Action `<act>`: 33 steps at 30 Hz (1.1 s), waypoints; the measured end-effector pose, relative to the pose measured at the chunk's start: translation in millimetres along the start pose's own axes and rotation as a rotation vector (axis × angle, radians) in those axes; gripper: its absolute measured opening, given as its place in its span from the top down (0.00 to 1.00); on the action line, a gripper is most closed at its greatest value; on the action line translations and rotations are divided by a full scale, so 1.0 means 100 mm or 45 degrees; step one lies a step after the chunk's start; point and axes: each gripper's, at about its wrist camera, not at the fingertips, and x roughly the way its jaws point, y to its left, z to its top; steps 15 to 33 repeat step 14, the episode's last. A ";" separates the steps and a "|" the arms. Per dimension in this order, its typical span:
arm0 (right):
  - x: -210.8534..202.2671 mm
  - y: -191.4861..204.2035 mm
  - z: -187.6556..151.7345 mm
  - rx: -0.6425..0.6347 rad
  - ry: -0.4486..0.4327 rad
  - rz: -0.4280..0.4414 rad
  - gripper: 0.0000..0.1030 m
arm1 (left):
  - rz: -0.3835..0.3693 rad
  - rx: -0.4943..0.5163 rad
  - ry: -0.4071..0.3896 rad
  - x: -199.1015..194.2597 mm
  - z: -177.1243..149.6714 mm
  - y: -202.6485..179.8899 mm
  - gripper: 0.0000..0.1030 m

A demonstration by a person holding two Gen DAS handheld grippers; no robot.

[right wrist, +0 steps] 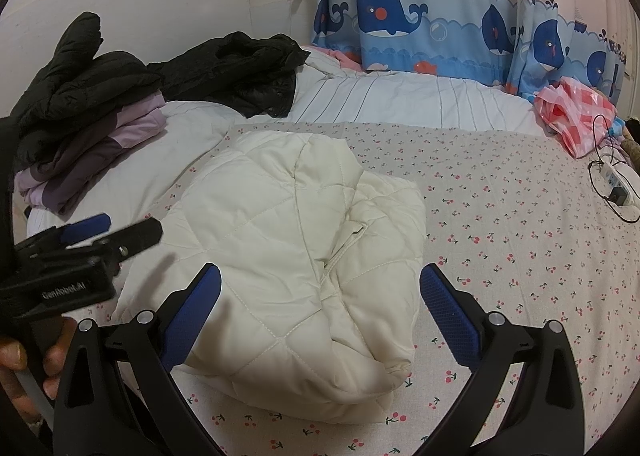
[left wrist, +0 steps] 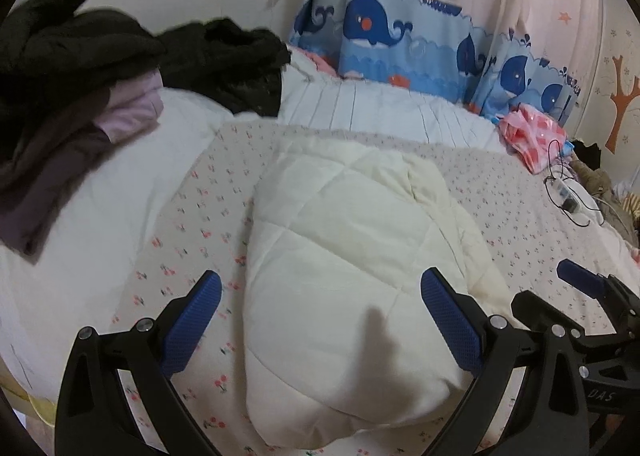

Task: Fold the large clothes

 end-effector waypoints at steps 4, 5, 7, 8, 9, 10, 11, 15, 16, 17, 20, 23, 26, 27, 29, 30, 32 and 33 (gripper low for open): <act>0.00 0.00 0.00 0.000 -0.001 -0.001 0.07 | 0.046 0.035 -0.056 -0.08 0.02 -0.05 0.07; 0.00 0.00 0.00 0.000 -0.001 -0.001 0.07 | 0.046 0.031 -0.050 -0.07 0.03 -0.04 0.07; 0.00 0.01 0.01 0.001 -0.003 0.001 0.07 | 0.032 0.015 -0.011 -0.03 0.04 -0.02 0.07; 0.00 0.00 0.00 0.001 -0.002 0.000 0.07 | 0.031 0.008 0.008 -0.02 0.04 -0.02 0.07; 0.01 0.01 0.00 0.000 -0.003 0.001 0.07 | 0.040 0.002 0.025 0.00 0.05 0.00 0.07; 0.01 0.01 0.00 0.000 -0.003 0.002 0.07 | 0.060 0.003 0.031 0.01 0.05 0.00 0.07; 0.01 0.03 0.00 -0.001 -0.003 0.003 0.07 | 0.068 0.008 0.026 0.01 0.05 -0.01 0.07; 0.03 0.06 0.01 -0.001 -0.003 0.004 0.07 | 0.073 0.014 0.019 -0.01 0.04 -0.01 0.07; 0.03 0.06 0.01 -0.001 -0.003 0.004 0.07 | 0.073 0.014 0.019 -0.01 0.04 -0.01 0.07; 0.03 0.06 0.01 -0.001 -0.003 0.004 0.07 | 0.073 0.014 0.019 -0.01 0.04 -0.01 0.07; 0.03 0.06 0.01 -0.001 -0.003 0.004 0.07 | 0.073 0.014 0.019 -0.01 0.04 -0.01 0.07; 0.03 0.06 0.01 -0.001 -0.003 0.004 0.07 | 0.073 0.014 0.019 -0.01 0.04 -0.01 0.07; 0.03 0.06 0.01 -0.001 -0.003 0.004 0.07 | 0.073 0.014 0.019 -0.01 0.04 -0.01 0.07; 0.03 0.06 0.01 -0.001 -0.003 0.004 0.07 | 0.073 0.014 0.019 -0.01 0.04 -0.01 0.07; 0.03 0.06 0.01 -0.001 -0.003 0.004 0.07 | 0.073 0.014 0.019 -0.01 0.04 -0.01 0.07; 0.03 0.06 0.01 -0.001 -0.003 0.004 0.07 | 0.073 0.014 0.019 -0.01 0.04 -0.01 0.07; 0.03 0.06 0.01 -0.001 -0.003 0.004 0.07 | 0.073 0.014 0.019 -0.01 0.04 -0.01 0.07; 0.03 0.06 0.01 -0.001 -0.003 0.004 0.07 | 0.073 0.014 0.019 -0.01 0.04 -0.01 0.07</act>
